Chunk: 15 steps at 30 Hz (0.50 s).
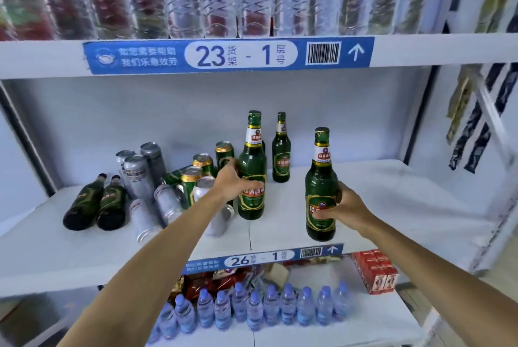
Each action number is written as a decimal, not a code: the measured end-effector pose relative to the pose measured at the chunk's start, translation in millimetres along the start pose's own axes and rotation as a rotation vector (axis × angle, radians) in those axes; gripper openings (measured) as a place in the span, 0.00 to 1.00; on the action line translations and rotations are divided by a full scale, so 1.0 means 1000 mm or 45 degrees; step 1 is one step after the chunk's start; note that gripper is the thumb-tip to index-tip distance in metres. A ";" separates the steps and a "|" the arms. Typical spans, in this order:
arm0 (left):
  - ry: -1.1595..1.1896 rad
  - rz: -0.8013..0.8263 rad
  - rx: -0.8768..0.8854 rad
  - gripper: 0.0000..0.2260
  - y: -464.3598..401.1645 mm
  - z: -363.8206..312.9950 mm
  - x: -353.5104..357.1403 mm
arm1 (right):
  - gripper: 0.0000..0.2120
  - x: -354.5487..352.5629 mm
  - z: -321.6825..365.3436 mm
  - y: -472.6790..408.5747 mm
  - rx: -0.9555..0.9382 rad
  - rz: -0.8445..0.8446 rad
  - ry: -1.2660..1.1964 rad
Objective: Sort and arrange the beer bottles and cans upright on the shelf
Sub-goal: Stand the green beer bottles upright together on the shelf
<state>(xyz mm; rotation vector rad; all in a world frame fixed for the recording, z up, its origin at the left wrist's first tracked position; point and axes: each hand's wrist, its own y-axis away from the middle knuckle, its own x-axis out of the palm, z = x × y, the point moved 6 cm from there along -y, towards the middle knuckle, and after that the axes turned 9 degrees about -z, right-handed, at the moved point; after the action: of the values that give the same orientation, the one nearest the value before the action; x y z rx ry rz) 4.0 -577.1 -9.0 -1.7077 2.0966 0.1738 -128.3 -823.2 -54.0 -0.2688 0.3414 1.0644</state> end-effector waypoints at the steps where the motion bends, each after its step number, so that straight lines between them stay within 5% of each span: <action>1: -0.015 0.008 -0.015 0.33 -0.012 0.006 0.007 | 0.36 0.003 0.000 -0.014 -0.002 0.002 -0.004; 15: 0.012 -0.031 -0.221 0.35 -0.117 0.065 0.057 | 0.42 0.060 -0.021 -0.167 0.006 0.103 0.040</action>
<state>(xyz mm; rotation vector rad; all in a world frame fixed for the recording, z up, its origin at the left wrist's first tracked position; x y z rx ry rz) 123.7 -633.0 -70.8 -1.8344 2.1202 0.3502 42.8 -859.8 -88.2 -0.2693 0.3857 1.1397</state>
